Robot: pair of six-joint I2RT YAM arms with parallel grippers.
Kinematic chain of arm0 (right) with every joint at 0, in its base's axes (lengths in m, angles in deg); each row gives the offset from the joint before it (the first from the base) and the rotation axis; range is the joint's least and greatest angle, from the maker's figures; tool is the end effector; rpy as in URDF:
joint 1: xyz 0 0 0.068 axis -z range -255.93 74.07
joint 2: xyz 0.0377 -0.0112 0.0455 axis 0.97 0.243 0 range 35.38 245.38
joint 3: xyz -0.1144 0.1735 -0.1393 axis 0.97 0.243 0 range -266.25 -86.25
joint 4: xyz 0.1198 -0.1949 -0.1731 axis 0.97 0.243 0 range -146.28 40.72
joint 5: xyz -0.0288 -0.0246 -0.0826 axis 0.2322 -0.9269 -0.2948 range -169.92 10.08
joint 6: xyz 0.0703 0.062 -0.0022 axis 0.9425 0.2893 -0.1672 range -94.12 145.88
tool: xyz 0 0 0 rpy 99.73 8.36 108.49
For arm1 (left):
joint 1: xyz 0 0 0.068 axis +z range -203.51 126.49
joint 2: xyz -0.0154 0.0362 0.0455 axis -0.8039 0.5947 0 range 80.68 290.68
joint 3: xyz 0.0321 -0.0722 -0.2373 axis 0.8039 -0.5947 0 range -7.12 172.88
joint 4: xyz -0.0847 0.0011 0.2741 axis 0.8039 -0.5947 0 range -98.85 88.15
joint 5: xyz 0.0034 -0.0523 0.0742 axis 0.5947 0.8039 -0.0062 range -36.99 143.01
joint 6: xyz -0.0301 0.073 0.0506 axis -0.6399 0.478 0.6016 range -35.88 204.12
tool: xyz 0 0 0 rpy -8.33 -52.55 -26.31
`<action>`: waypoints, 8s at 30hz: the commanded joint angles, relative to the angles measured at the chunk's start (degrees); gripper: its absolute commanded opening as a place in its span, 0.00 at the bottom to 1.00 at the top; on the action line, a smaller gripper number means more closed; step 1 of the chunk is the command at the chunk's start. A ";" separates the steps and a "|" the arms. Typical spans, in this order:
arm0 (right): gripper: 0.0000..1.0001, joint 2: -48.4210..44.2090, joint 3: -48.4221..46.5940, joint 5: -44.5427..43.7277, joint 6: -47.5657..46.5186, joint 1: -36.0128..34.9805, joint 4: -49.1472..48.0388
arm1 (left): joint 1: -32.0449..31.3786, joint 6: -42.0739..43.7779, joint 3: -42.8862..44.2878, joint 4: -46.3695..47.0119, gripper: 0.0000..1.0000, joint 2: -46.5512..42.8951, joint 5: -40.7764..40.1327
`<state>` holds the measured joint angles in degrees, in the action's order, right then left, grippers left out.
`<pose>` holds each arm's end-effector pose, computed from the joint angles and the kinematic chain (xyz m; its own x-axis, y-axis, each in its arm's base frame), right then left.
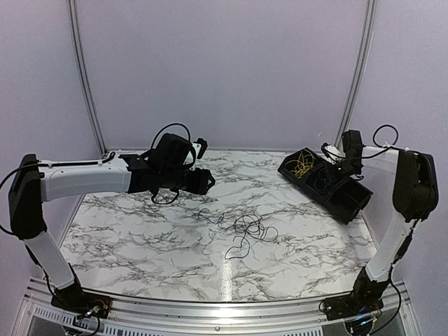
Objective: Untangle the cables
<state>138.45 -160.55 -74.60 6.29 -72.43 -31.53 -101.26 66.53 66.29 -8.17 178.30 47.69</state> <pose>0.4353 -0.0188 0.1423 -0.7580 -0.2880 -0.5852 -0.2635 0.9560 -0.1291 0.3157 -0.3357 0.2147 -0.5321 0.1384 -0.8353 0.5482 0.8081 -0.2153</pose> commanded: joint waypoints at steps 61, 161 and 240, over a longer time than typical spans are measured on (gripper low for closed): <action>0.48 -18.68 20.43 19.45 -20.92 -31.41 -4.65 | -4.23 -10.80 3.90 -2.28 0.41 17.51 5.83; 0.00 -27.30 14.37 27.92 -2.93 -34.30 -11.63 | -19.40 -1.34 -26.76 52.68 0.61 -3.22 -13.47; 0.00 -23.00 -1.75 2.58 0.05 -4.24 -3.51 | -13.91 -11.33 3.21 38.85 0.00 11.72 -9.07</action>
<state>111.50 -161.49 -67.34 7.01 -79.05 -38.87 -115.64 49.96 57.55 35.71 179.94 34.12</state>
